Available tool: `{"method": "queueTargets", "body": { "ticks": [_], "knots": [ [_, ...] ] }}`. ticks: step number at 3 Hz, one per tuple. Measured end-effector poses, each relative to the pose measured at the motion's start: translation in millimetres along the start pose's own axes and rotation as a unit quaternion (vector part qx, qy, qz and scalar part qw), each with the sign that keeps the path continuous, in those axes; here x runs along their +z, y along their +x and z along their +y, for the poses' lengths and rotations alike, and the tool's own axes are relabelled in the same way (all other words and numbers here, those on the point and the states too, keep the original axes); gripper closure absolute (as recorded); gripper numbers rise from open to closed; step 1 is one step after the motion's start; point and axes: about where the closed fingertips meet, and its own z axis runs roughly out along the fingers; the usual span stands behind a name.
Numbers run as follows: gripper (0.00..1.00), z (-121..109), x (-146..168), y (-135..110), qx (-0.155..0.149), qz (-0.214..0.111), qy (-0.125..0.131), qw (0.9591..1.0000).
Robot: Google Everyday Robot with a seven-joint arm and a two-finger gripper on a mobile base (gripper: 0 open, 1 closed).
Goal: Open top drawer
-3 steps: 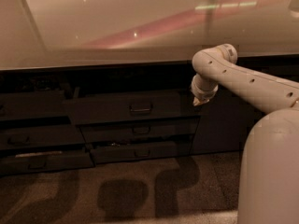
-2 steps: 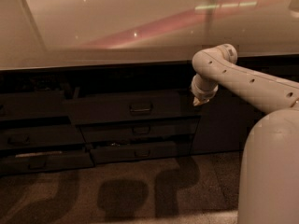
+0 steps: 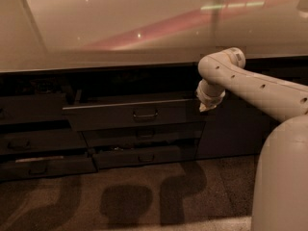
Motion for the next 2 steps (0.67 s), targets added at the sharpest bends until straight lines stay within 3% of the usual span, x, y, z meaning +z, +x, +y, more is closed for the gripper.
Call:
{"method": "queueTargets", "body": {
  "ticks": [1,2],
  "knots": [
    [1.0,12.6,2.6,-0.8,-0.003,0.0,0.0,1.0],
    [1.0,11.0,-2.3,-0.2,-0.003,0.0,0.0,1.0]
  ]
}}
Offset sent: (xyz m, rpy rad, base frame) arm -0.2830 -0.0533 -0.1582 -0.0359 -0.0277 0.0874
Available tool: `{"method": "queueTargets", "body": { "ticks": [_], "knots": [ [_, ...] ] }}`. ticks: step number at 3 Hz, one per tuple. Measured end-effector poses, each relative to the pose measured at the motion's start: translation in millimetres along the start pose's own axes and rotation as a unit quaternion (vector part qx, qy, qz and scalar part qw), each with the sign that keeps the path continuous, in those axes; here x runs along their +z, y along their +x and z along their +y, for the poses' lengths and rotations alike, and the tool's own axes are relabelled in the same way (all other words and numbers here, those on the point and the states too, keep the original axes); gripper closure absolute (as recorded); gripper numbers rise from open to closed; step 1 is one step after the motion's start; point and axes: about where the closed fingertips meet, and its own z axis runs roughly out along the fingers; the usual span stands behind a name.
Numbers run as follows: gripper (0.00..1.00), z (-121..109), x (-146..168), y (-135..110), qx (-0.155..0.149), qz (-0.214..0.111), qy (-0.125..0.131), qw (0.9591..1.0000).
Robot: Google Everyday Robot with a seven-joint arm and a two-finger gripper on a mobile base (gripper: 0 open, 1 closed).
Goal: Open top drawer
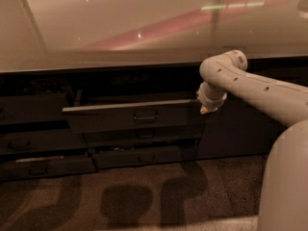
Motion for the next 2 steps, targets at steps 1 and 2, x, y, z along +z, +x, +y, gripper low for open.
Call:
{"method": "queueTargets", "body": {
  "ticks": [1,2],
  "knots": [
    [1.0,1.3,-18.2,7.1,0.01,0.01,0.027,0.9995],
    [1.0,1.7,-20.5,6.8,0.01,0.01,0.027,0.9995]
  ]
}}
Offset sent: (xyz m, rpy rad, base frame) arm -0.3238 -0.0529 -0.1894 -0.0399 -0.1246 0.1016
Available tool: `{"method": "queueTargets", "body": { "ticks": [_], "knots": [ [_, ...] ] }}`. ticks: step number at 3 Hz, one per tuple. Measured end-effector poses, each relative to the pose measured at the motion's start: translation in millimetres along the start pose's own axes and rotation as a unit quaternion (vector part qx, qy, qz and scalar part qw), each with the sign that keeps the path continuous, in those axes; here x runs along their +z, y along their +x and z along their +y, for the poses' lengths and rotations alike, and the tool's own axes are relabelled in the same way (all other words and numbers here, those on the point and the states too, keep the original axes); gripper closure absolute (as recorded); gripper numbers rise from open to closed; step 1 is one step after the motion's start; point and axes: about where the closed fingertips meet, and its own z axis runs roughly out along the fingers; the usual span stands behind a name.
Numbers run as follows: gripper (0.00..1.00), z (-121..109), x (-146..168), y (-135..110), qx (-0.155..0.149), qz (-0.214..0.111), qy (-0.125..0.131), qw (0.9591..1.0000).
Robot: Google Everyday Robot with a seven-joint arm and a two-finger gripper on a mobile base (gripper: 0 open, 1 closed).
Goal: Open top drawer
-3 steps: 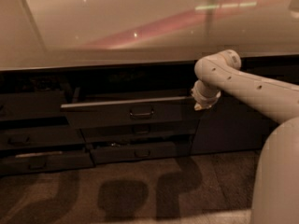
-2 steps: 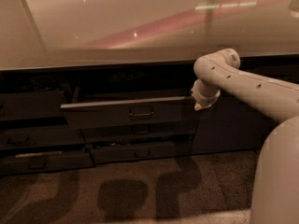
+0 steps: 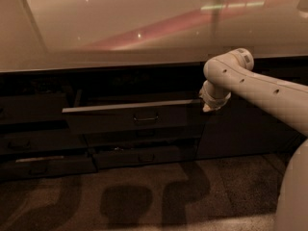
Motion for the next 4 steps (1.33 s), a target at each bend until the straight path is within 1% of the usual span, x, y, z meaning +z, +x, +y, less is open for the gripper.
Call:
{"method": "queueTargets", "body": {
  "ticks": [1,2,3,4],
  "knots": [
    [1.0,22.1,5.4,-2.3,-0.004,0.0,0.002,1.0],
    [1.0,39.1,7.2,-3.4,-0.007,0.001,0.002,1.0],
    [1.0,39.2,7.2,-3.4,-0.007,0.001,0.002,1.0],
    [1.0,46.5,6.5,-6.6,-0.013,0.002,0.005,0.9999]
  ]
}}
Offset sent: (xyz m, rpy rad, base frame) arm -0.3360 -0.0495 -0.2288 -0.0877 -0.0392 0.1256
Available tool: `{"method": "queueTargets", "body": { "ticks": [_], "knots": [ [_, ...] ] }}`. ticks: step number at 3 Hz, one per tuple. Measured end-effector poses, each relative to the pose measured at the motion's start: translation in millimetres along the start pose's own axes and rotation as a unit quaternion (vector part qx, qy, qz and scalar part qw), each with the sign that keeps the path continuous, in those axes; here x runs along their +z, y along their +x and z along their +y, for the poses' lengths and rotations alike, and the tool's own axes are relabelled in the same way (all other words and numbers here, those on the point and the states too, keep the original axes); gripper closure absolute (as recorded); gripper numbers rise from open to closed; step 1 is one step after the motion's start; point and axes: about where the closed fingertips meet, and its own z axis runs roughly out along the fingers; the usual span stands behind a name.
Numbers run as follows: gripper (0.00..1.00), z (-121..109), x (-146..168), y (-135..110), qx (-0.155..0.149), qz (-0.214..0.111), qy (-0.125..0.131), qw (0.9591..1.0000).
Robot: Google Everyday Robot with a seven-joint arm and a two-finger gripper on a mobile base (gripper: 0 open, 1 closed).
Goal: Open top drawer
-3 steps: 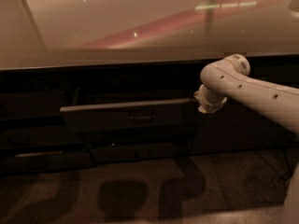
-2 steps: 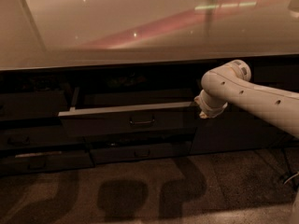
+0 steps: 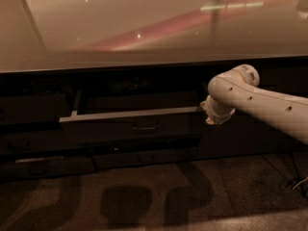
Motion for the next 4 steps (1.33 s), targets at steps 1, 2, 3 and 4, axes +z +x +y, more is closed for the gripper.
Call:
{"method": "queueTargets", "body": {
  "ticks": [1,2,3,4],
  "knots": [
    [1.0,-1.2,-3.4,0.4,0.0,0.0,0.0,1.0],
    [1.0,10.8,-1.9,-0.4,-0.002,0.0,0.002,1.0],
    [1.0,20.7,-4.9,-0.5,-0.002,0.003,0.003,1.0],
    [1.0,20.6,-4.9,-0.4,-0.002,0.003,0.003,1.0]
  ]
}}
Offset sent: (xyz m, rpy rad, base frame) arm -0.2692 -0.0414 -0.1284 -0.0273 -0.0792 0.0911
